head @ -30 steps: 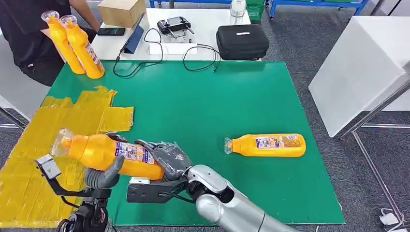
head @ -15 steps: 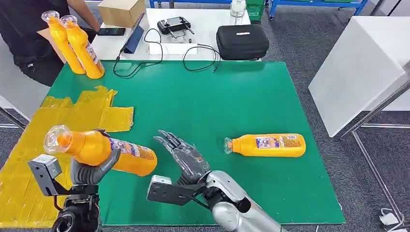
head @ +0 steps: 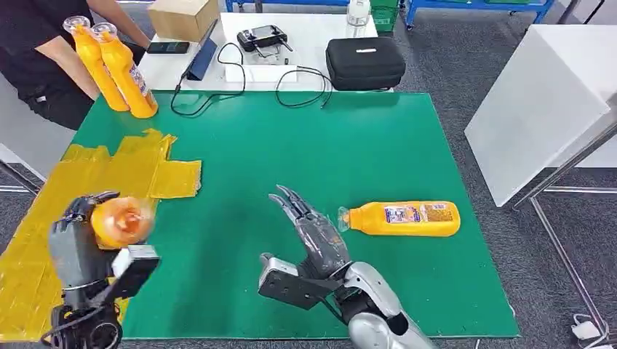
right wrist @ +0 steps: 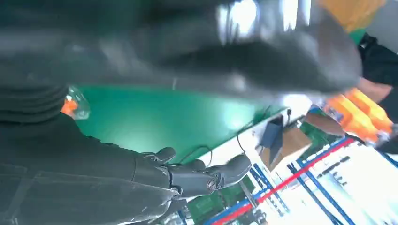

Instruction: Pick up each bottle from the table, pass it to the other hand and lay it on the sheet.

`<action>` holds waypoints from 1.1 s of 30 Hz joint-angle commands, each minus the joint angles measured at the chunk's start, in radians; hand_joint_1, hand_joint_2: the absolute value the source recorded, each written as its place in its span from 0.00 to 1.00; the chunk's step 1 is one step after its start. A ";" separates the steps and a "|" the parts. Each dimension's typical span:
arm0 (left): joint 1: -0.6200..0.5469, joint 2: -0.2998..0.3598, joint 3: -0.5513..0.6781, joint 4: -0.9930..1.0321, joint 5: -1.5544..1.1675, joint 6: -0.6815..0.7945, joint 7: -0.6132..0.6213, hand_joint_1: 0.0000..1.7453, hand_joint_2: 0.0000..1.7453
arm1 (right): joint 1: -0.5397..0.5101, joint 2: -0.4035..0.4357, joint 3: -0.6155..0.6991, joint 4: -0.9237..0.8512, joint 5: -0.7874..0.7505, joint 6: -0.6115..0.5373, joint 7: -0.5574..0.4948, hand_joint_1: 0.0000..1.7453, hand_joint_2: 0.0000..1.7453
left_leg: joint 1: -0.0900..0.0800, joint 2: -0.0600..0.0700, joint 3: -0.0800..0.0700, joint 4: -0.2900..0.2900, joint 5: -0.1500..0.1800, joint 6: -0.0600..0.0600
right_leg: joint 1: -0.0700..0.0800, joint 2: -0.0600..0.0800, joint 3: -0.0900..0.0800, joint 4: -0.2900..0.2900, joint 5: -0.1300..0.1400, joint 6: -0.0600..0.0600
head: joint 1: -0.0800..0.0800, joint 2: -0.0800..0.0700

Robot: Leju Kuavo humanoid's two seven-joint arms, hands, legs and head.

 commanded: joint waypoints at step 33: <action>-0.230 0.308 -0.331 0.971 -0.434 -0.019 0.375 0.00 0.00 | 0.061 -0.018 -0.024 -0.074 -0.002 0.047 -0.005 0.00 0.00 | -0.001 -0.006 0.014 -0.003 -0.005 -0.006 | -0.001 -0.006 0.006 -0.001 -0.008 0.000 | 0.000 0.000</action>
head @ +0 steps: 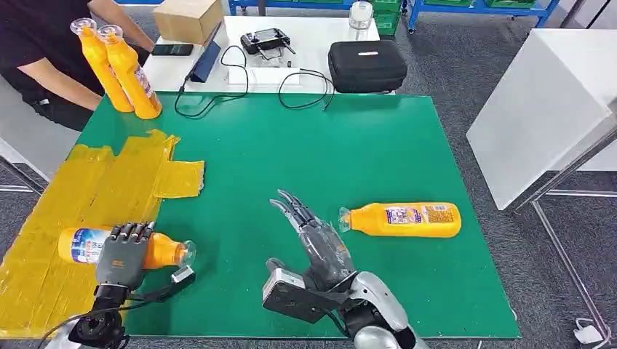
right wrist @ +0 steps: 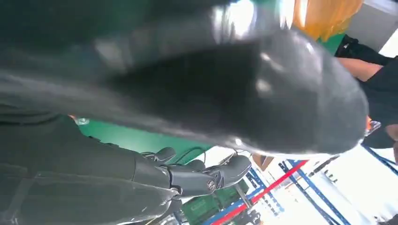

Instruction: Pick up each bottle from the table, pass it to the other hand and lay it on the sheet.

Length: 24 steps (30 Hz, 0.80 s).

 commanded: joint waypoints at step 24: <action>-0.007 -0.039 0.035 0.162 -0.006 0.050 -0.087 0.00 0.00 | -0.005 -0.029 -0.008 0.007 -0.017 0.012 -0.005 0.00 0.00 | -0.002 -0.001 0.004 -0.001 0.002 0.003 | -0.001 -0.002 0.005 0.000 0.000 -0.002 | 0.000 0.000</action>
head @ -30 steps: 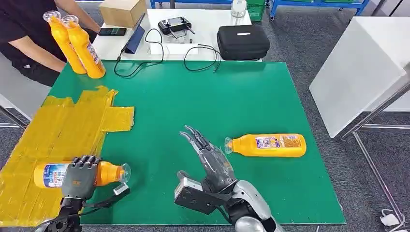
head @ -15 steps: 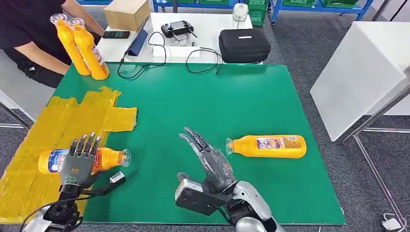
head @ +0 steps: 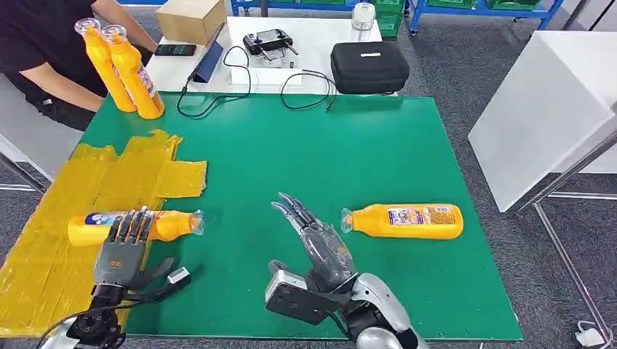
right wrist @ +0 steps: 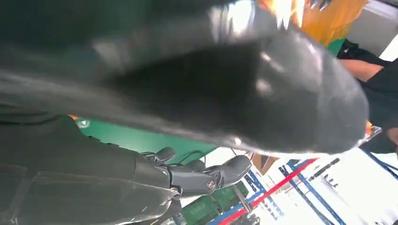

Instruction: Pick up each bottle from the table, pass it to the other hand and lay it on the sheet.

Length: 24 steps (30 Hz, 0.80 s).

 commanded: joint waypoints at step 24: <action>0.237 -0.437 0.278 -1.015 1.277 -0.294 -0.606 0.00 0.00 | 0.292 -0.068 -0.259 -0.253 0.116 -0.166 -0.074 0.00 0.00 | -0.001 0.004 -0.007 0.003 -0.004 0.002 | -0.001 0.001 0.001 0.000 0.001 0.004 | 0.000 0.000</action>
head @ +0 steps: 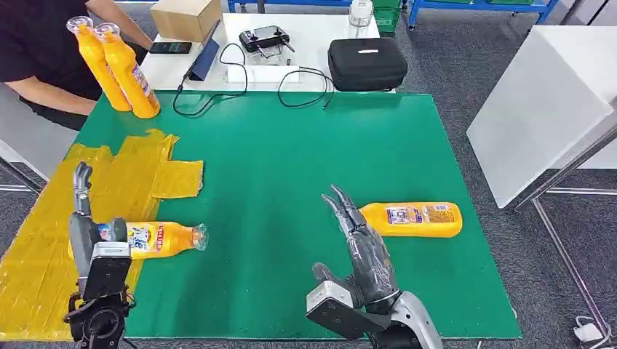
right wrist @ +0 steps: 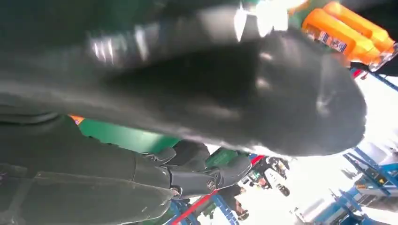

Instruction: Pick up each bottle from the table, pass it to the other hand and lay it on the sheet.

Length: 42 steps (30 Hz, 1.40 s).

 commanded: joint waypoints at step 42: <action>0.092 -0.088 0.044 -0.212 0.416 -0.271 0.015 0.00 0.00 | 0.006 -0.268 -0.641 0.254 0.208 0.282 0.130 0.00 1.00 | -0.001 0.003 0.004 -0.002 -0.004 0.003 | 0.000 0.002 0.005 -0.003 -0.002 -0.001 | 0.000 0.000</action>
